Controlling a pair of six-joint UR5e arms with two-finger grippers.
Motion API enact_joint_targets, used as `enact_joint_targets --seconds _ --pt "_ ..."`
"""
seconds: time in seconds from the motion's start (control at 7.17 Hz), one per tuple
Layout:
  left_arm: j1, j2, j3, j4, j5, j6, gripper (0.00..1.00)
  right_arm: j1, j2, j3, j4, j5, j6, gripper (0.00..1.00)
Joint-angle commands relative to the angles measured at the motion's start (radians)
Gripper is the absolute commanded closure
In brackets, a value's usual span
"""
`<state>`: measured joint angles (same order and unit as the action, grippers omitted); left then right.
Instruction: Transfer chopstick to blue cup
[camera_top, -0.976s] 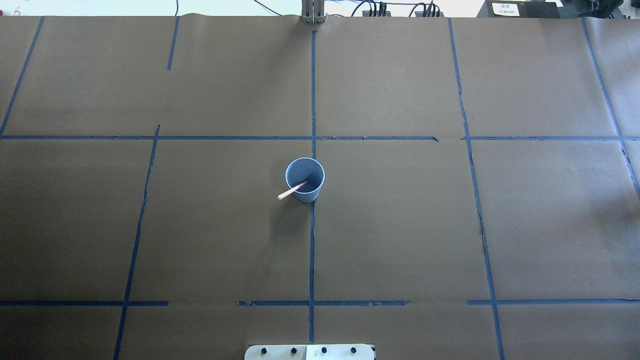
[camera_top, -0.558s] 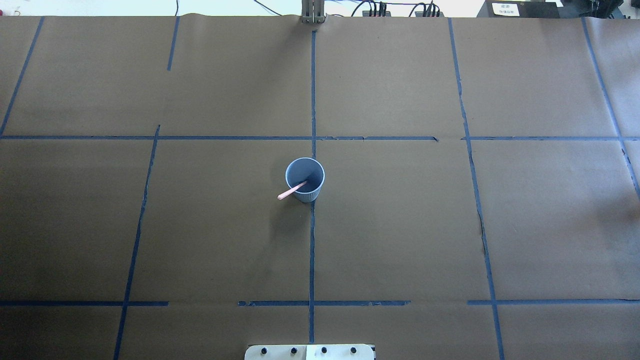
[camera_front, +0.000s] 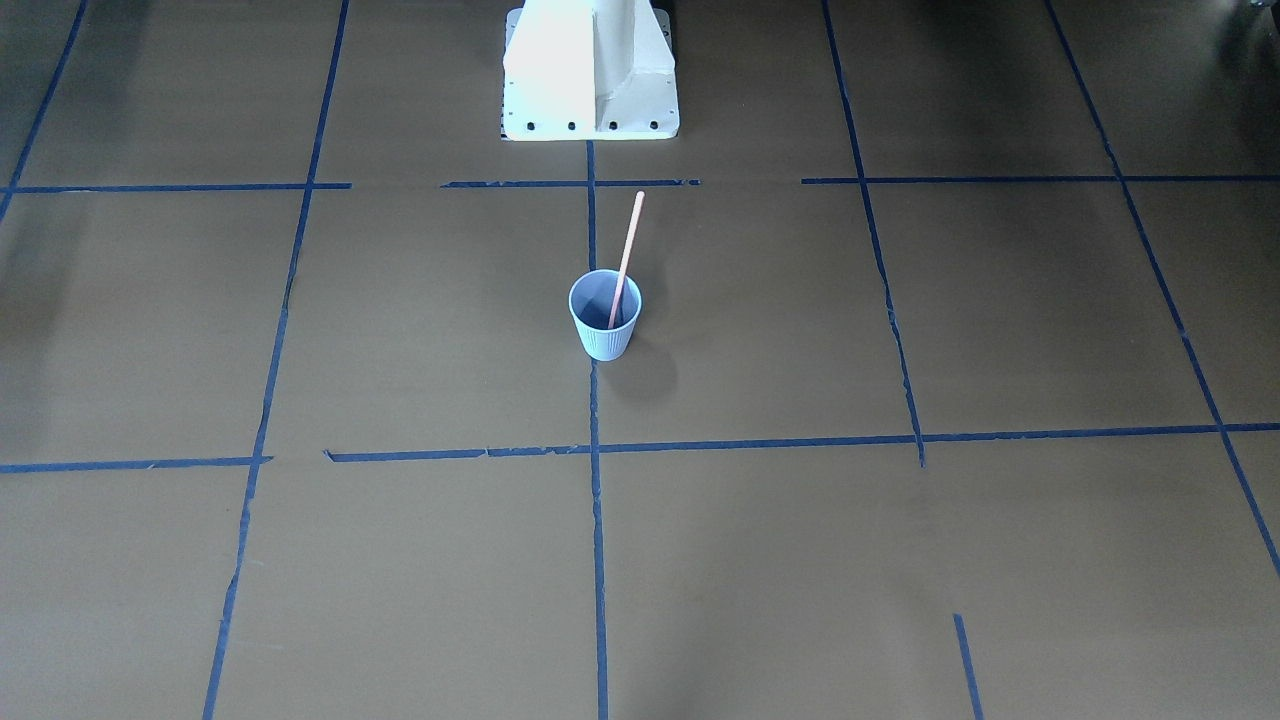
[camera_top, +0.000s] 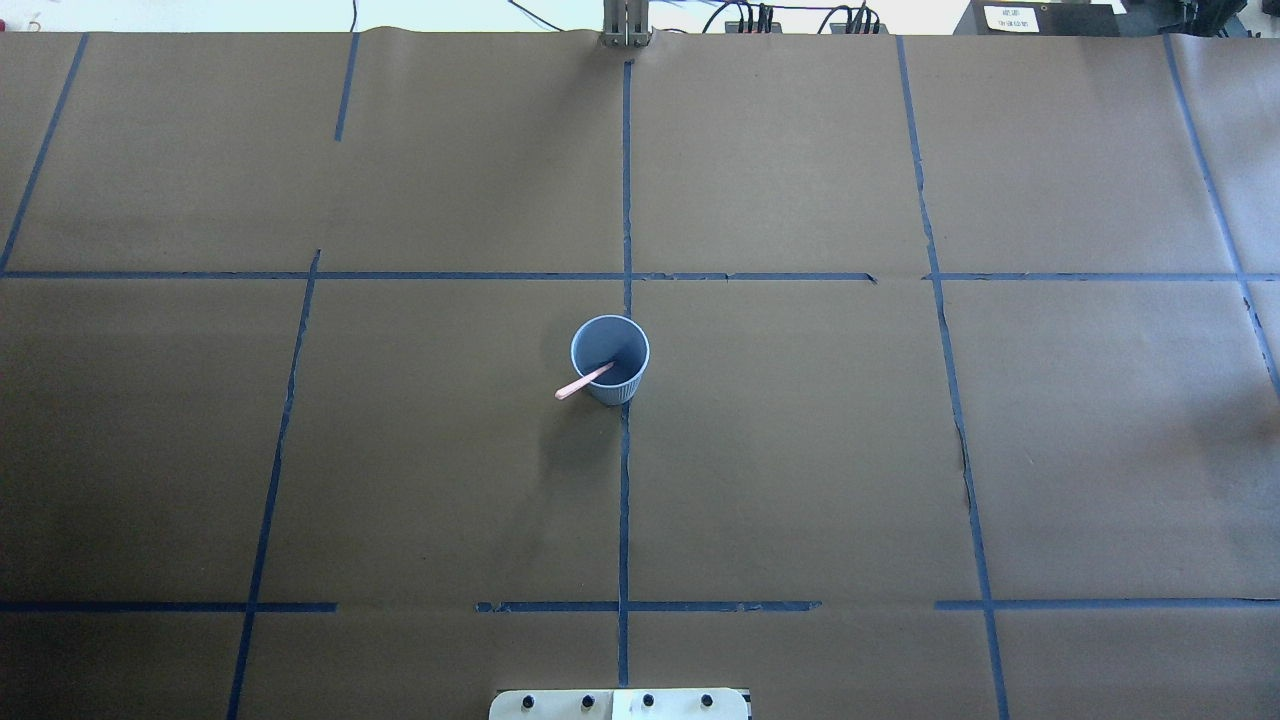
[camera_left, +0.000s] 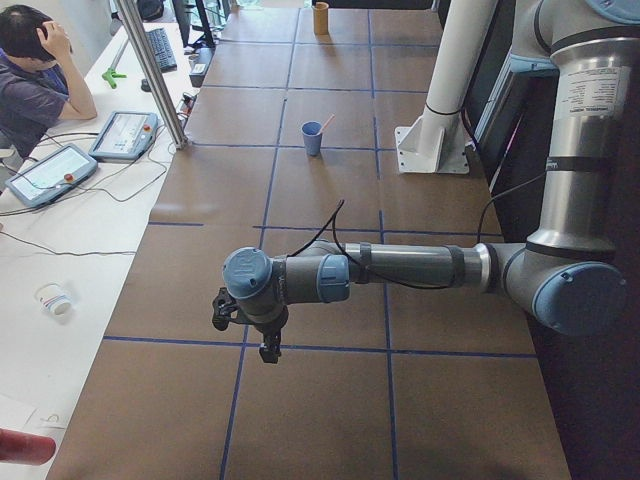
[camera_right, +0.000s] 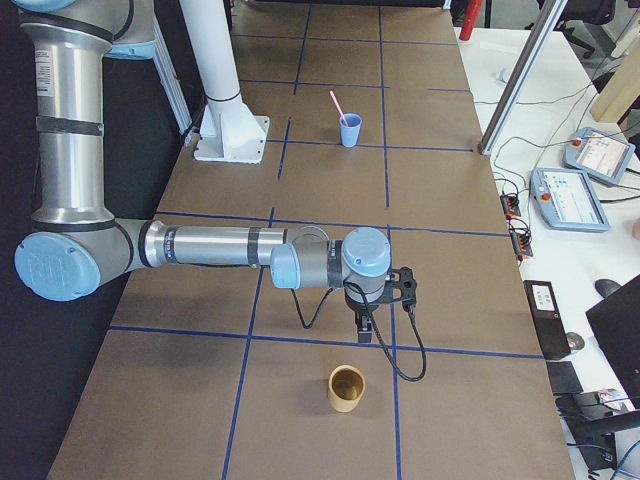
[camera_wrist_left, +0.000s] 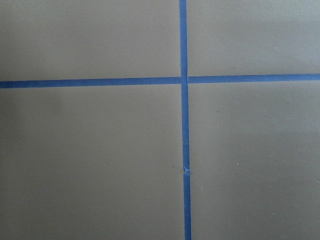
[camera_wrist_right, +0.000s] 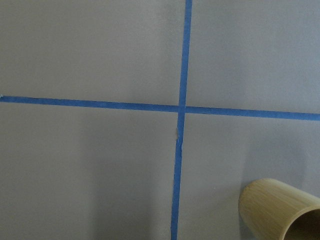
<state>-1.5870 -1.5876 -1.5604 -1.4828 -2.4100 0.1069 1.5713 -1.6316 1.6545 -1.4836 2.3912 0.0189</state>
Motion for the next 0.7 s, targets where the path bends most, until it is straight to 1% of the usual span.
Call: enact_joint_targets --seconds 0.0,0.14,0.56 --pt "-0.019 0.017 0.000 -0.037 -0.001 0.004 0.00 0.001 -0.034 0.036 0.000 -0.003 -0.001 0.00" --pt "-0.022 0.027 -0.001 -0.089 0.006 -0.004 0.00 0.003 -0.037 0.037 0.000 -0.006 -0.002 0.00" --pt "-0.022 0.037 0.016 -0.097 0.008 -0.006 0.00 0.028 -0.063 0.036 -0.003 -0.009 -0.010 0.00"
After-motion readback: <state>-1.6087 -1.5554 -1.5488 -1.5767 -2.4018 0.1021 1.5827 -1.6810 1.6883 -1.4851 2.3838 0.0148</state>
